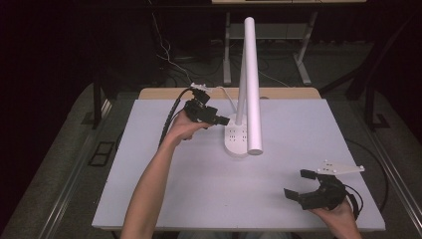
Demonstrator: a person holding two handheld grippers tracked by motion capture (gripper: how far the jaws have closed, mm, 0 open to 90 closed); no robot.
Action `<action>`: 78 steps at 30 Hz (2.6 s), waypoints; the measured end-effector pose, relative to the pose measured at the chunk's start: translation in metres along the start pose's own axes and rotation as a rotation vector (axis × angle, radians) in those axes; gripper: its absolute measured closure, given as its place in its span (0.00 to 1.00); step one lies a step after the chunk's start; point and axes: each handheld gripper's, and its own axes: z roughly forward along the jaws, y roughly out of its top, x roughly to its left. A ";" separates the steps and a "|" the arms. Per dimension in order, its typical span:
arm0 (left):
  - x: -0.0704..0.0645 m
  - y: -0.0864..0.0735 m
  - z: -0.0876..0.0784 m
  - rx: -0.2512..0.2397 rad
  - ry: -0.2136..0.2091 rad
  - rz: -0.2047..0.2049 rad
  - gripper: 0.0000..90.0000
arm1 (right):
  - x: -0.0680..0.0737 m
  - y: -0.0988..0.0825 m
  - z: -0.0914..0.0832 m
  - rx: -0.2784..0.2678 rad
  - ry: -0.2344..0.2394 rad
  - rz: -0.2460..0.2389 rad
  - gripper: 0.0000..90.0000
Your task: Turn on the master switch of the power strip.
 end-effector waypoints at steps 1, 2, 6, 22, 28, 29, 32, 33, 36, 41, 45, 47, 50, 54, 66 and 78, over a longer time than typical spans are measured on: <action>0.001 0.000 0.001 0.004 0.002 -0.001 0.22 | 0.000 0.000 0.000 0.000 0.000 0.000 0.00; 0.002 -0.001 0.003 -0.003 0.000 -0.005 0.23 | 0.000 0.000 0.000 0.000 0.000 0.000 0.00; 0.007 -0.002 0.008 -0.015 -0.001 -0.029 0.28 | -0.001 0.000 -0.001 0.000 0.000 0.007 0.00; 0.024 -0.010 0.031 -0.065 -0.030 -0.101 0.42 | -0.002 0.000 -0.001 0.002 0.001 0.000 0.00; 0.025 -0.012 0.039 -0.076 -0.039 -0.120 0.57 | -0.002 0.000 -0.002 0.001 0.003 0.003 0.00; 0.026 -0.013 0.041 -0.079 -0.041 -0.128 0.60 | -0.002 0.000 -0.002 0.000 0.005 0.005 0.00; 0.028 -0.015 0.045 -0.078 -0.046 -0.142 0.65 | -0.003 0.000 -0.001 0.001 0.007 0.006 0.00; 0.028 -0.015 0.047 -0.079 -0.043 -0.145 0.67 | -0.002 0.000 -0.001 0.003 0.008 0.008 0.00; 0.029 -0.016 0.051 -0.078 -0.031 -0.154 0.75 | -0.002 0.000 -0.001 0.001 0.007 0.000 0.00; 0.031 -0.018 0.057 -0.088 -0.006 -0.196 0.83 | -0.002 0.000 -0.001 0.002 0.007 0.004 0.00; 0.033 -0.020 0.062 -0.080 0.008 -0.206 0.91 | -0.002 0.000 -0.001 0.003 0.007 0.004 0.00; 0.033 -0.020 0.064 -0.083 0.021 -0.214 0.94 | -0.002 0.000 -0.001 0.003 0.007 0.003 0.00; 0.032 -0.021 0.066 -0.091 0.028 -0.207 0.95 | -0.002 0.000 -0.001 0.005 0.007 0.003 0.00; 0.033 -0.023 0.069 -0.091 0.045 -0.203 0.99 | -0.003 0.000 -0.001 0.005 0.010 0.006 0.00; 0.034 -0.026 0.078 -0.080 0.086 -0.237 1.00 | -0.004 -0.001 -0.001 0.009 0.012 0.008 0.00; 0.032 -0.026 0.081 -0.083 0.111 -0.241 1.00 | -0.003 -0.001 -0.001 0.010 0.011 0.001 0.00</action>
